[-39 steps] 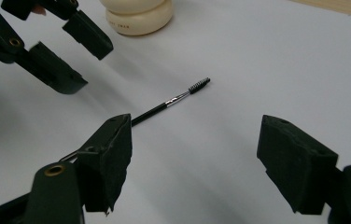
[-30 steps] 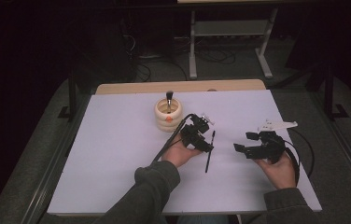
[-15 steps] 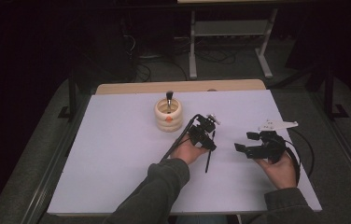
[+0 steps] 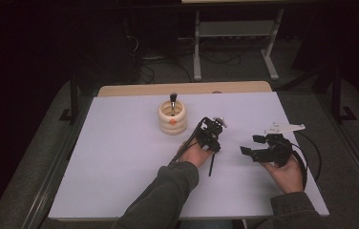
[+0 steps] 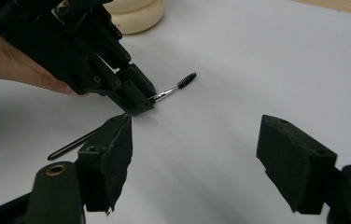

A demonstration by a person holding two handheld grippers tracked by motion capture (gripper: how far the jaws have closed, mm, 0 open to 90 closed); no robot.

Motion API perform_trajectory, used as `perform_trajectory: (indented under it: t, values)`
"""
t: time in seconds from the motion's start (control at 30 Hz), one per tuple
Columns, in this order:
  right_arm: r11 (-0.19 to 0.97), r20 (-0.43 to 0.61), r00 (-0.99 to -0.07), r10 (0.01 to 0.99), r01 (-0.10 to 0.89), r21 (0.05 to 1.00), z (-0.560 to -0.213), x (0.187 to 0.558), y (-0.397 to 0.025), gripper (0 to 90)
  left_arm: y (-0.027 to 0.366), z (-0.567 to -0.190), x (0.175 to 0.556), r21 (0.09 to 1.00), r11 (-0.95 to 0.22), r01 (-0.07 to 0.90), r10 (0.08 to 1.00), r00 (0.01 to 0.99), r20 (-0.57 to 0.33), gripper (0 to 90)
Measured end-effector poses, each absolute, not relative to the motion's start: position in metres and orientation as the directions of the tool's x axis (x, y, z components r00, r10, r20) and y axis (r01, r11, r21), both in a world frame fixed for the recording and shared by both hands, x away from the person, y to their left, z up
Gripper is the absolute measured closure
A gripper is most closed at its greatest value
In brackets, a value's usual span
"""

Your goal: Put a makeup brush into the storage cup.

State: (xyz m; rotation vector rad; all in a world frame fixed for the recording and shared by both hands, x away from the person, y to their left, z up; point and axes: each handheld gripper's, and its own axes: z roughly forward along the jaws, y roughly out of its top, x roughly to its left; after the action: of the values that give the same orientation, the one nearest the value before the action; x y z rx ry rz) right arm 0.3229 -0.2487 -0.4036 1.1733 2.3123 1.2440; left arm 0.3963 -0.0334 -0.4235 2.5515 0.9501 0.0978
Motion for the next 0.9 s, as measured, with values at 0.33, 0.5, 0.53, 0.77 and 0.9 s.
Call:
perform_trajectory:
  t: [0.33, 0.5, 0.53, 0.77, 0.9]
  values:
    - [0.312, 0.132, -0.640, 0.757, 0.531, 0.788, -0.4034, 0.3226, -0.2461, 26.1, -0.0414, -0.4208, 0.4010, 0.333, -0.730, 0.597, 0.629, 0.777, -0.017, 85.1]
    - [0.309, 0.135, -0.639, 0.757, 0.532, 0.788, -0.4032, 0.3224, -0.2462, 26.2, -0.0438, -0.4197, 0.4030, 0.310, -0.751, 0.583, 0.610, 0.792, -0.009, 85.7]
    - [0.309, 0.134, -0.640, 0.757, 0.531, 0.789, -0.4032, 0.3223, -0.2464, 26.3, -0.0438, -0.4196, 0.4031, 0.310, -0.753, 0.580, 0.608, 0.794, -0.009, 85.8]
    - [0.308, 0.142, -0.639, 0.756, 0.538, 0.784, -0.4037, 0.3220, -0.2456, 26.6, -0.0433, -0.4188, 0.4019, 0.306, -0.775, 0.553, 0.582, 0.813, 0.005, 86.0]
    - [0.310, 0.141, -0.641, 0.755, 0.538, 0.784, -0.4041, 0.3222, -0.2446, 26.7, -0.0409, -0.4171, 0.4017, 0.308, -0.779, 0.545, 0.575, 0.818, 0.006, 86.0]
